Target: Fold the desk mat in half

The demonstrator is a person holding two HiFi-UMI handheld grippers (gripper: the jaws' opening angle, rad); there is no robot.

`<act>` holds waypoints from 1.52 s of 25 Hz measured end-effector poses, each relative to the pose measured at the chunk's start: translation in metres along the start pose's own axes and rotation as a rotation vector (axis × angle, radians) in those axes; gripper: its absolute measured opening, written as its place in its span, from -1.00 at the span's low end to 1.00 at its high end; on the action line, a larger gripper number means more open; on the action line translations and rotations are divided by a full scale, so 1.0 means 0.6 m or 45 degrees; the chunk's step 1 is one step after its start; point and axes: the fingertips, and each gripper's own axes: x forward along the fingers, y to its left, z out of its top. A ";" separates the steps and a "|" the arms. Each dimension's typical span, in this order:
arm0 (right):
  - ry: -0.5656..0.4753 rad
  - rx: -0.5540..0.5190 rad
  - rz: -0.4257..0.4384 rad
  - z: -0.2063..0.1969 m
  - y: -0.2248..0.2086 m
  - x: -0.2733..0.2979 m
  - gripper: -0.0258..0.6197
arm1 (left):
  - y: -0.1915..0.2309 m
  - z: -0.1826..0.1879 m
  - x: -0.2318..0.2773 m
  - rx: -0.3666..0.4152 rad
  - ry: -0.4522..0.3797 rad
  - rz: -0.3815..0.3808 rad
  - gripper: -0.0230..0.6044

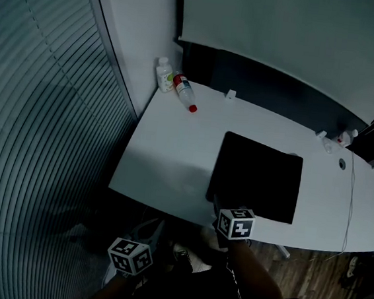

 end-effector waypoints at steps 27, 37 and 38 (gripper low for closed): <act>-0.189 0.040 0.111 -0.009 -0.004 -0.199 -0.85 | -0.186 -0.015 0.066 0.168 0.051 -0.197 -0.91; -0.289 0.158 -0.038 -0.027 -0.107 -0.316 -0.85 | -0.283 -0.030 0.108 0.270 0.109 -0.327 -0.91; -0.297 0.171 -0.055 -0.030 -0.117 -0.329 -0.85 | -0.293 -0.032 0.113 0.277 0.114 -0.339 -0.91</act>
